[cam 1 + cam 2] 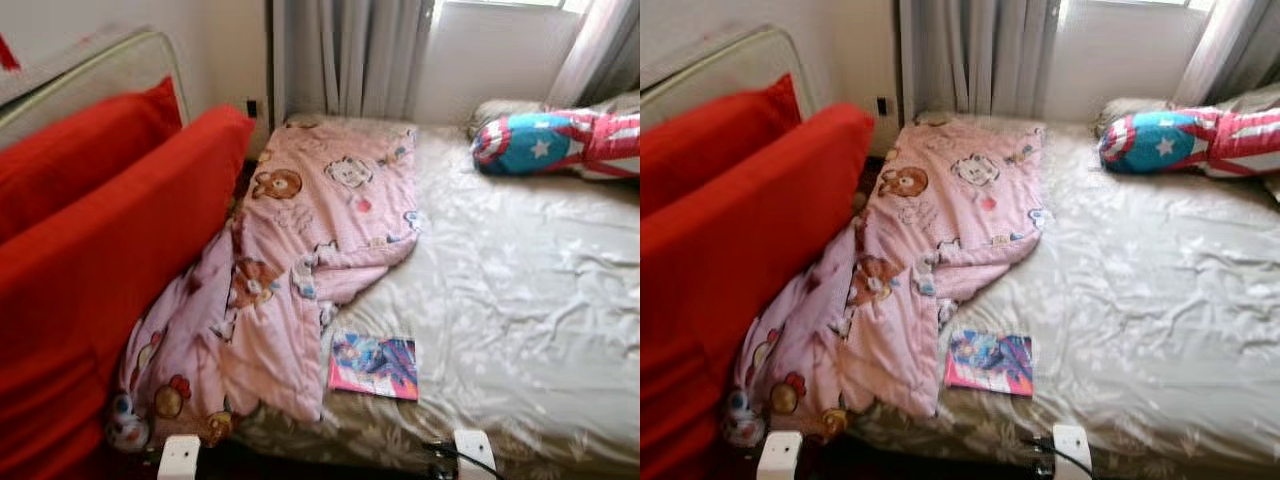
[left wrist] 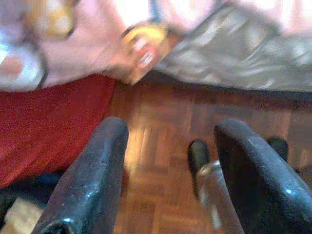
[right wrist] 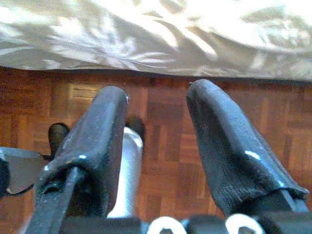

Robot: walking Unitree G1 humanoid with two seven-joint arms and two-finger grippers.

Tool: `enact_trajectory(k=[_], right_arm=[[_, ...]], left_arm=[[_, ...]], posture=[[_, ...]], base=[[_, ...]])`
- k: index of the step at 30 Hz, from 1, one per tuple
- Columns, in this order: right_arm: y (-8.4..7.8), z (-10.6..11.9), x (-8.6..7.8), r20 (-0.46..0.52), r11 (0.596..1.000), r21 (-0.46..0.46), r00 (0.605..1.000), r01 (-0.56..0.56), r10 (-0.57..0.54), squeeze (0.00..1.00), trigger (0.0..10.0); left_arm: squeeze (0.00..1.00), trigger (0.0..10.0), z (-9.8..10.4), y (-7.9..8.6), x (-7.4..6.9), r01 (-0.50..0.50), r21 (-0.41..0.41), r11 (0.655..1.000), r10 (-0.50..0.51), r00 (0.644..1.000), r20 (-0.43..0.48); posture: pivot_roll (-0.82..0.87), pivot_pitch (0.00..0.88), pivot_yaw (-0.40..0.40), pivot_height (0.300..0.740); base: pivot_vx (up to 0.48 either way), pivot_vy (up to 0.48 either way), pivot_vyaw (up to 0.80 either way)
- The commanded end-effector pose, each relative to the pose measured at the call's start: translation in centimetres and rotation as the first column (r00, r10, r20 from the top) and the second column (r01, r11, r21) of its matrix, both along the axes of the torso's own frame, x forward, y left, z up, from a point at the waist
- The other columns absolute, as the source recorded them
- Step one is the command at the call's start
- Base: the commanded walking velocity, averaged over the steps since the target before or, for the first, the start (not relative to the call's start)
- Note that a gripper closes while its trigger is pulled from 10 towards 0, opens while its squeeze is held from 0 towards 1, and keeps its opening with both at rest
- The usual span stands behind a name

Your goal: Clean up the room

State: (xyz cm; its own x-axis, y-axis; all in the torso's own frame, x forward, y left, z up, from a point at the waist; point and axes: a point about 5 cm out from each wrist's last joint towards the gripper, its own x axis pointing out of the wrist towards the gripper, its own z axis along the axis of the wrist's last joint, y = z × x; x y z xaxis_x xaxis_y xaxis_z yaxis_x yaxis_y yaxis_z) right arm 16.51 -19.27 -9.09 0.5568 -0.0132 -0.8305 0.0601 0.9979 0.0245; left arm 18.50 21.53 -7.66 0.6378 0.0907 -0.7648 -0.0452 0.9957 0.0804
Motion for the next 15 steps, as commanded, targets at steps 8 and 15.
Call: enact_trajectory(k=[8, 15], right_arm=[[-0.63, 0.04, -0.12, -0.001, 1.0, -0.015, 1.0, 0.003, -0.003, 0.0, 10.0], [-0.64, 0.16, 0.05, 0.014, 1.0, -0.019, 1.0, -0.021, 0.021, 0.0, 10.0]], left_arm=[[0.0, 10.0, -0.2, -0.74, -0.16, -0.004, -0.03, 1.0, 0.004, 1.0, 0.004], [0.0, 10.0, 0.06, -0.87, 0.35, -0.003, -0.039, 0.999, 0.004, 1.0, 0.026]], posture=[[0.02, 0.0, -0.047, 0.74], [0.01, 0.002, -0.049, 0.74]], base=[[0.105, 0.0, 0.0], [0.0, 0.0, 0.35]])
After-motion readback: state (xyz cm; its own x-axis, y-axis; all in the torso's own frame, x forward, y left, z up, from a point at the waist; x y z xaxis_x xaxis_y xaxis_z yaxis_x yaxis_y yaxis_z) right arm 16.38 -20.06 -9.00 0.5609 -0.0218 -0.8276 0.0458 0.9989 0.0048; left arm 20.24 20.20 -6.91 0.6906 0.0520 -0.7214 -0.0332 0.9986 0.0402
